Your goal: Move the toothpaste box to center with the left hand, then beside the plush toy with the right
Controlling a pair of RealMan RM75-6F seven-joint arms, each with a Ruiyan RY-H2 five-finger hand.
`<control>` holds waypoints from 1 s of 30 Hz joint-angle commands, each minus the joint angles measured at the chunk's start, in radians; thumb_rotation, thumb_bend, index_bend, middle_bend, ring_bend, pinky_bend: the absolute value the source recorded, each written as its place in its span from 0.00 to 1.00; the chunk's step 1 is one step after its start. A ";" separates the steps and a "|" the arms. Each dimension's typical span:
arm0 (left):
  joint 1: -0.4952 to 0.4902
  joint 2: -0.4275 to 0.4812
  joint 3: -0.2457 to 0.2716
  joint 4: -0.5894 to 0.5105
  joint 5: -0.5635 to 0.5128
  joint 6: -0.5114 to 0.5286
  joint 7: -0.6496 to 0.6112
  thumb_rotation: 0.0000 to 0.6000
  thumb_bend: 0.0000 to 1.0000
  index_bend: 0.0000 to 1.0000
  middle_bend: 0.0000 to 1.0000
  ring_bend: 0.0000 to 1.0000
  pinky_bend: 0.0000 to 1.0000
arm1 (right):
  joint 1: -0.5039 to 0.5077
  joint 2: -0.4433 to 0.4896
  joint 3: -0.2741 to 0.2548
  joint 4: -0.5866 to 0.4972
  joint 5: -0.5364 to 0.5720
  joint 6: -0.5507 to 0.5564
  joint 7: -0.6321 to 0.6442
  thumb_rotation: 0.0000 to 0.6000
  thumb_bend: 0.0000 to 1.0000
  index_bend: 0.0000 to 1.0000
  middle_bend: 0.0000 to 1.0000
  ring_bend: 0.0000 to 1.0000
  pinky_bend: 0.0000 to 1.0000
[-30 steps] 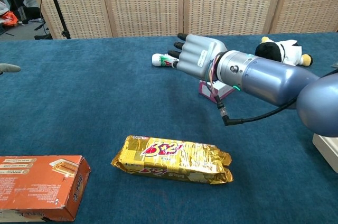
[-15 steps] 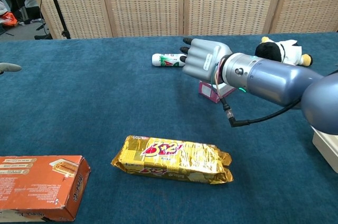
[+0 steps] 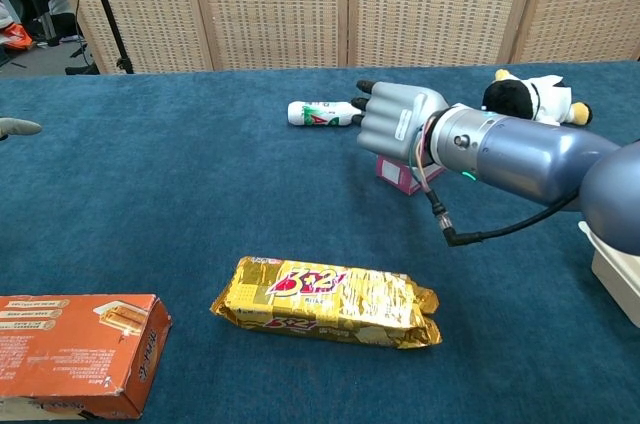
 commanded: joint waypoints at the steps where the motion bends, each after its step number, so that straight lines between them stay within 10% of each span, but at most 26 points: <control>1: 0.000 0.001 0.000 -0.001 0.000 0.001 -0.001 1.00 0.00 0.00 0.00 0.00 0.00 | 0.000 0.000 -0.001 0.004 0.008 0.002 -0.003 1.00 0.83 0.28 0.13 0.00 0.01; 30: 0.001 0.007 0.003 -0.012 0.006 0.001 -0.006 1.00 0.00 0.00 0.00 0.00 0.00 | -0.009 -0.011 -0.028 0.069 0.111 0.013 -0.051 1.00 0.82 0.28 0.13 0.00 0.01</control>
